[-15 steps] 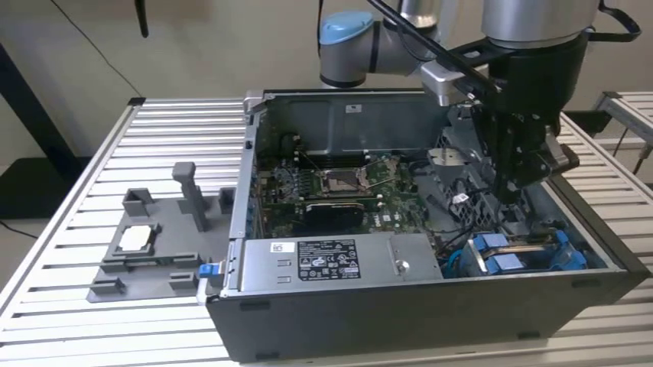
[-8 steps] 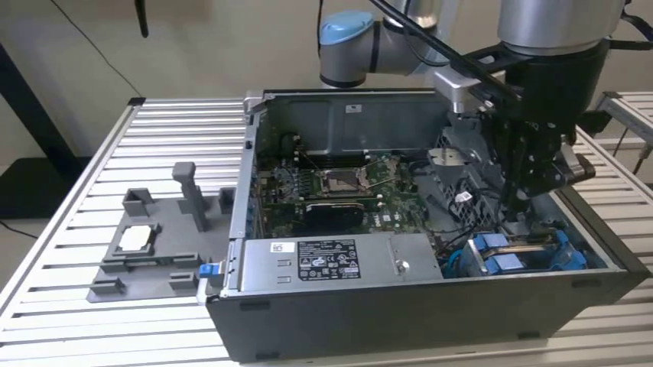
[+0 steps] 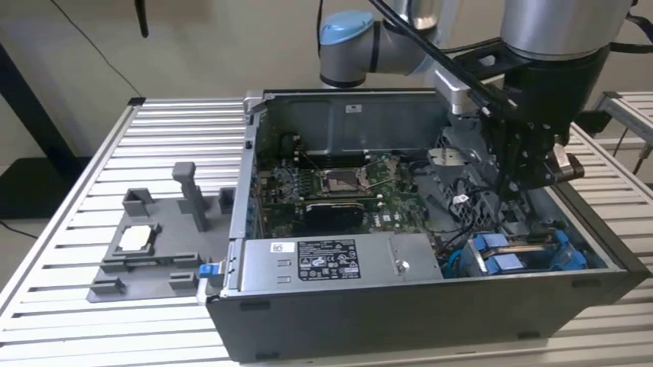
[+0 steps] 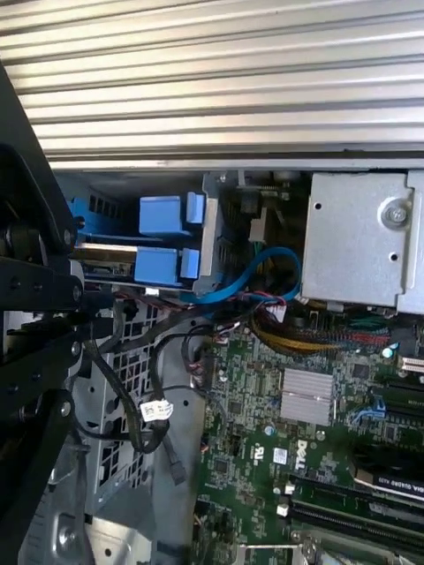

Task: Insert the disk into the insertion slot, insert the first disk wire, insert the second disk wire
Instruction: 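Insert the second disk wire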

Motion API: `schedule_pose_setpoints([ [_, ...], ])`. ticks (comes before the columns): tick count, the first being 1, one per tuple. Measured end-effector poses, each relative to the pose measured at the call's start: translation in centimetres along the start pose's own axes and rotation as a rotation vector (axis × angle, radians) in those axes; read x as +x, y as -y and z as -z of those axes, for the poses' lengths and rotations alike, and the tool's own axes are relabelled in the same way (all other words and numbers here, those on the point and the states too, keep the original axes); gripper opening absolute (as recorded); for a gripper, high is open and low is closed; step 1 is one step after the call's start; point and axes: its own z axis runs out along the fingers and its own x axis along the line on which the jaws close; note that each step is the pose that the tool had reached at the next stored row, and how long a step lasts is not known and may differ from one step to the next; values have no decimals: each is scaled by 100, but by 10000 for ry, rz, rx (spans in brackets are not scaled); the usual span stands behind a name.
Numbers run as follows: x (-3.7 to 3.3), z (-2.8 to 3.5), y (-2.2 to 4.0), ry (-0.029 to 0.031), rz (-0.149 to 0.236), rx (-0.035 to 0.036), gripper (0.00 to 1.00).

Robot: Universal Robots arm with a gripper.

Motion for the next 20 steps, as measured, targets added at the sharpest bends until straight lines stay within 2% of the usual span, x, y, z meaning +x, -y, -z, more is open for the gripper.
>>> schedule_pose_setpoints([
  [3,50,-13,52,19,-5,-207,16],
  [18,284,-84,337,114,-33,-1405,16],
  [19,328,-101,388,228,-52,-1566,16],
  [20,334,-108,390,541,-100,-1540,16],
])
